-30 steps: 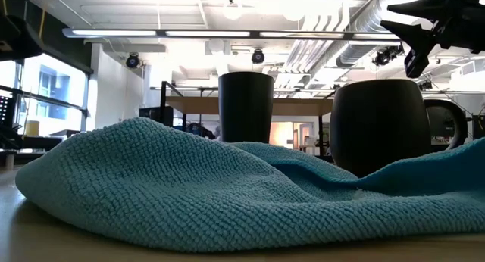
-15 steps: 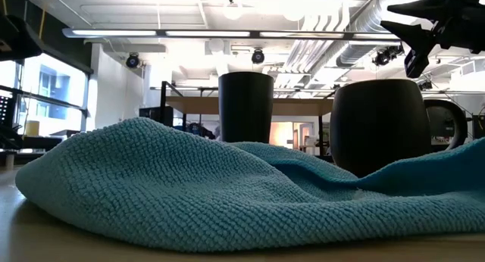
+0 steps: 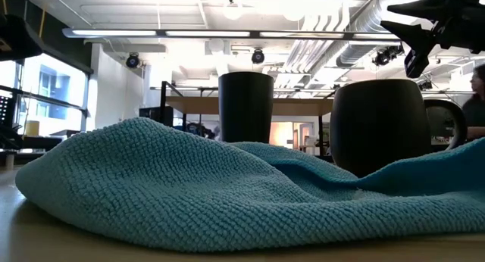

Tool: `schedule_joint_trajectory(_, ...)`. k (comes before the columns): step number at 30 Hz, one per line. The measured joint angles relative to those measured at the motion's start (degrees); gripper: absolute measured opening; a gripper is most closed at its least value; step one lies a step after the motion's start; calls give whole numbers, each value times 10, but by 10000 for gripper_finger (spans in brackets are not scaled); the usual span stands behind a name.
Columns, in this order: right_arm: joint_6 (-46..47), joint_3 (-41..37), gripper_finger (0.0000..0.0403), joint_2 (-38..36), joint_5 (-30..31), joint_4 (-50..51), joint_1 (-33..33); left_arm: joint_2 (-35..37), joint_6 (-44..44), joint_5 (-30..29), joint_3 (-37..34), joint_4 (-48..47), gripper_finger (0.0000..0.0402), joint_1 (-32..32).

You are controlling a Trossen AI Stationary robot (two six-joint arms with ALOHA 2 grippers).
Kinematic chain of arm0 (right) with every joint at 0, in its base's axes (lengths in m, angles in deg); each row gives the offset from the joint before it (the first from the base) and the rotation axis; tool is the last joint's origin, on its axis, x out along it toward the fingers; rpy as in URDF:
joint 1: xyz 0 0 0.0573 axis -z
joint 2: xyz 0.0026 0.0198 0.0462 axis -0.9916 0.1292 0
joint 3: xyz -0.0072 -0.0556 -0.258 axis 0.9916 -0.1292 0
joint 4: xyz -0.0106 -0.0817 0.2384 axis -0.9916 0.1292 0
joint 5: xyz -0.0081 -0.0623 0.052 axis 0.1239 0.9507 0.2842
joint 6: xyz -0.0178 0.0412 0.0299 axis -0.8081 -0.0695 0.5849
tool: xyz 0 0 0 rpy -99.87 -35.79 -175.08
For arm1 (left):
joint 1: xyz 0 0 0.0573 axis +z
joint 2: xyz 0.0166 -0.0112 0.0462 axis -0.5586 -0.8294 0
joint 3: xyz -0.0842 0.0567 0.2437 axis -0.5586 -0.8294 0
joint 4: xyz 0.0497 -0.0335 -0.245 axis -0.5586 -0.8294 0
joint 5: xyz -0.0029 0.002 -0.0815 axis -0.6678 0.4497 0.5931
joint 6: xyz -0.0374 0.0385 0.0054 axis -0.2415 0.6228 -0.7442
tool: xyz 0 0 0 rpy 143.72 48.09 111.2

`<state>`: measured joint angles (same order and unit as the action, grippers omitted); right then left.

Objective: Stack small to large cups/mugs on shelf
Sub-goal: Put the green cup on the shelf

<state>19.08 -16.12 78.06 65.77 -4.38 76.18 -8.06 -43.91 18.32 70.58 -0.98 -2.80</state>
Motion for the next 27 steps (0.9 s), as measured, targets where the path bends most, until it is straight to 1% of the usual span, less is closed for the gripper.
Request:
schedule_joint_trajectory(13, 0, 0, 103, 0, 0, 3, 0, 0, -47, -4, 0, 2, 1, 1)
schedule_joint_trajectory(17, 0, 0, 103, 0, 0, 3, 0, 0, -55, -9, 11, -2, 1, 14)
schedule_joint_trajectory(22, 0, 0, 103, 0, 0, 3, 0, 0, -10, -41, 51, -3, 0, 45)
schedule_joint_trajectory(27, 0, 0, 103, 0, 0, 3, 0, 0, 42, -50, 99, -24, 0, 91)
